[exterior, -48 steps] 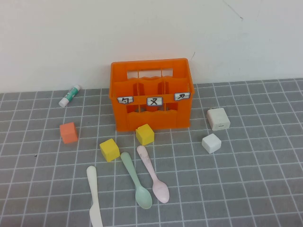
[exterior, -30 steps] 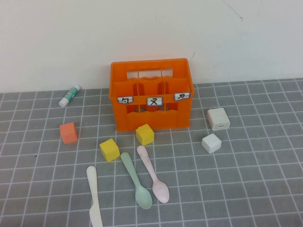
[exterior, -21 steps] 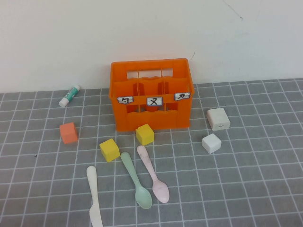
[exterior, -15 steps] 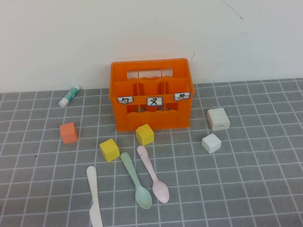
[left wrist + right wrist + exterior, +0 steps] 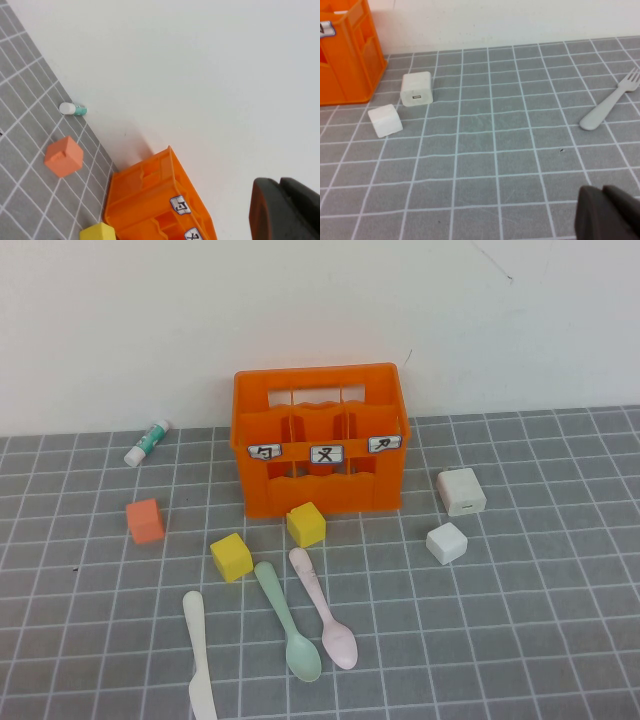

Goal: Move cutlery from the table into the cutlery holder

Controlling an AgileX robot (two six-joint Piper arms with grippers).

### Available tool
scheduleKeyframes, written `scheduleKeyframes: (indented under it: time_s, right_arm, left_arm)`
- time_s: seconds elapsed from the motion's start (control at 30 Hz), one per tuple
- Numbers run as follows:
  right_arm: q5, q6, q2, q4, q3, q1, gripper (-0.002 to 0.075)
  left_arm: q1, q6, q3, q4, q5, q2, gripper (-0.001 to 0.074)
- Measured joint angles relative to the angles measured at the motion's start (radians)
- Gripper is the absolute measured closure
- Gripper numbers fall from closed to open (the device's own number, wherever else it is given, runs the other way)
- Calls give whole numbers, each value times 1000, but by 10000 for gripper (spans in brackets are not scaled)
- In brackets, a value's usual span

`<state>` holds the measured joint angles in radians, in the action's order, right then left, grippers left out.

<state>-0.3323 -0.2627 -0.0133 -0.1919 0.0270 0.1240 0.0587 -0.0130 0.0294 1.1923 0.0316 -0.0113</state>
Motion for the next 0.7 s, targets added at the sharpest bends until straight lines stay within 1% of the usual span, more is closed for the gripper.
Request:
scheduleKeyframes:
  time_s: [0.3, 0.4, 0.47, 0.57, 0.63, 0.7]
  right_arm:
    - [0, 0, 0, 0, 0, 0, 729]
    - [0, 0, 0, 0, 0, 0, 729]
    - [0, 0, 0, 0, 0, 0, 729]
    - [0, 0, 0, 0, 0, 0, 729]
    - [0, 0, 0, 0, 0, 0, 729]
    - [0, 0, 0, 0, 0, 0, 729]
  left_arm:
    - [0, 13, 0, 19, 9, 0, 736]
    - [0, 64, 0, 19, 38, 0, 736]
    - [0, 158, -10, 9, 75, 0, 736]
    - [0, 329, -95, -49, 167, 9, 736]
    - [0, 379, -186, -134, 250, 50, 736]
    - [0, 404, -298, -278, 377, 131, 736]
